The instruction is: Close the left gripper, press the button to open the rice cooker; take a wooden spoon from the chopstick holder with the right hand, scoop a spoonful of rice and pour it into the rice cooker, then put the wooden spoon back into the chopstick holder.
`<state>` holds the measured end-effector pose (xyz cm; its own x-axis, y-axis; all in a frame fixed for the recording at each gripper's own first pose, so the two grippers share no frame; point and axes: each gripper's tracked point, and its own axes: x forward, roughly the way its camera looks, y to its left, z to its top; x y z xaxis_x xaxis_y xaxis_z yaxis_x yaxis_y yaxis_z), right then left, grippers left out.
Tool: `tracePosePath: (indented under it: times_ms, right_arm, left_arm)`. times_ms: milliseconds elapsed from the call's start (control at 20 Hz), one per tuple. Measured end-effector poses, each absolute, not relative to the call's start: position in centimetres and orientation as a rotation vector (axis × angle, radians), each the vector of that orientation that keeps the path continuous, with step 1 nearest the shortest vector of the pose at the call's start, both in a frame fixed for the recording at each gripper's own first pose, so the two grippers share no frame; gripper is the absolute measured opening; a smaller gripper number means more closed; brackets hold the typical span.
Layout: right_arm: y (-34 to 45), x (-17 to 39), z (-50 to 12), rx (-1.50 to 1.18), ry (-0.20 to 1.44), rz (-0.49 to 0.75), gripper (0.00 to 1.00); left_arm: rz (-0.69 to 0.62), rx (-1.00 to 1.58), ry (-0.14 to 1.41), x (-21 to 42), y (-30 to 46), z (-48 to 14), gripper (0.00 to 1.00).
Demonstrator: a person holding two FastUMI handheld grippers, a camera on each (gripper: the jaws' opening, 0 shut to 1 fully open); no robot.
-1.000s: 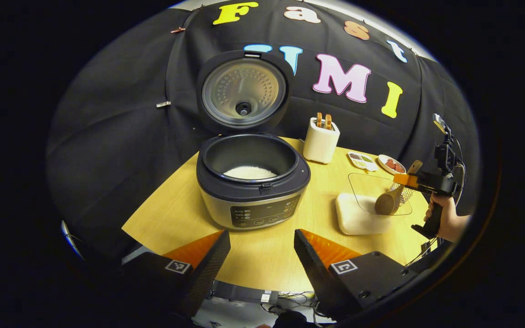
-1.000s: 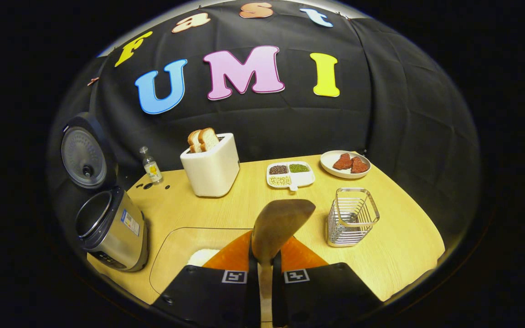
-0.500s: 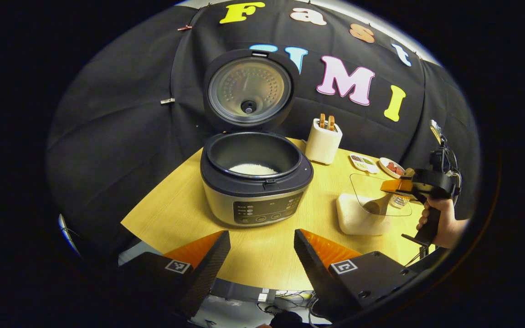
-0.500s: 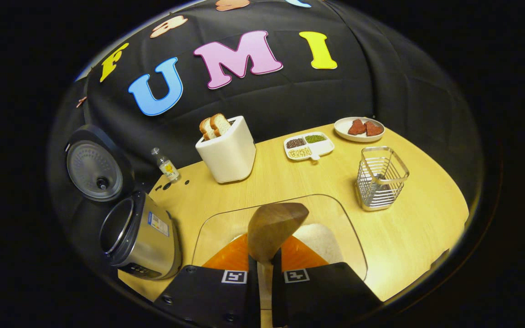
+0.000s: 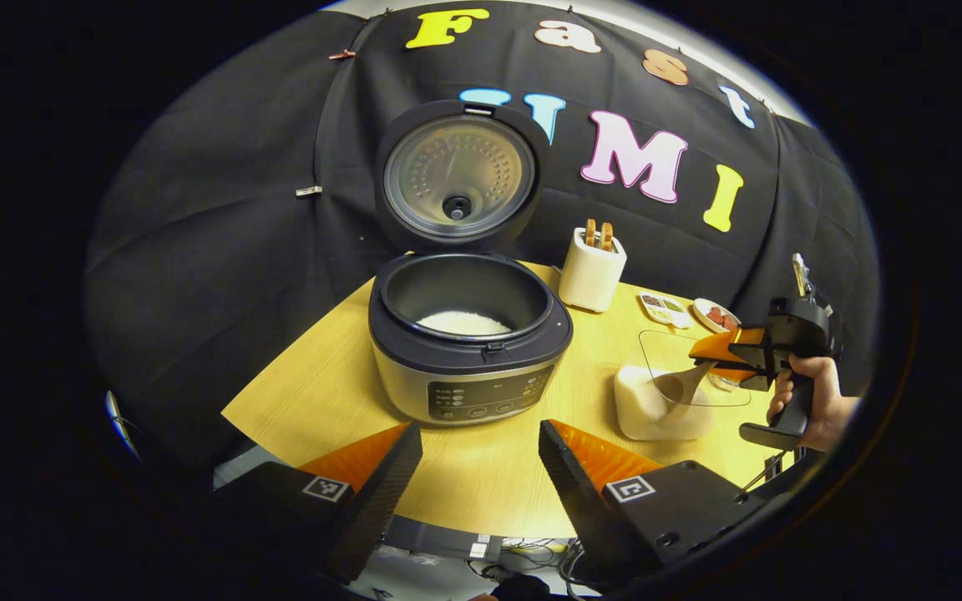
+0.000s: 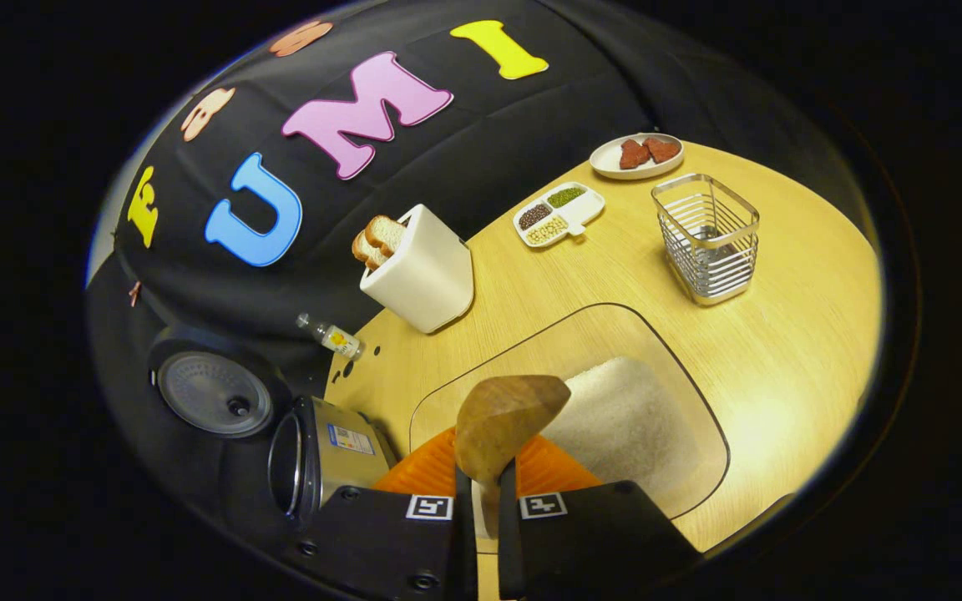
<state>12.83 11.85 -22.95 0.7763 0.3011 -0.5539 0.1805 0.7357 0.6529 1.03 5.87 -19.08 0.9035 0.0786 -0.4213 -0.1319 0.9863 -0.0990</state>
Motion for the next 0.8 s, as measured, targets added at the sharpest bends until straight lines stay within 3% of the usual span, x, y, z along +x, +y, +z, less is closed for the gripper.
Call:
tracePosePath:
  times_ms: [800]
  right_arm:
    - [3.9, 14.0, -17.6, 1.173, 0.600, -0.053, 0.14]
  left_arm:
    - [0.054, -0.117, 0.376, 2.4, 4.8, -16.8, 0.96]
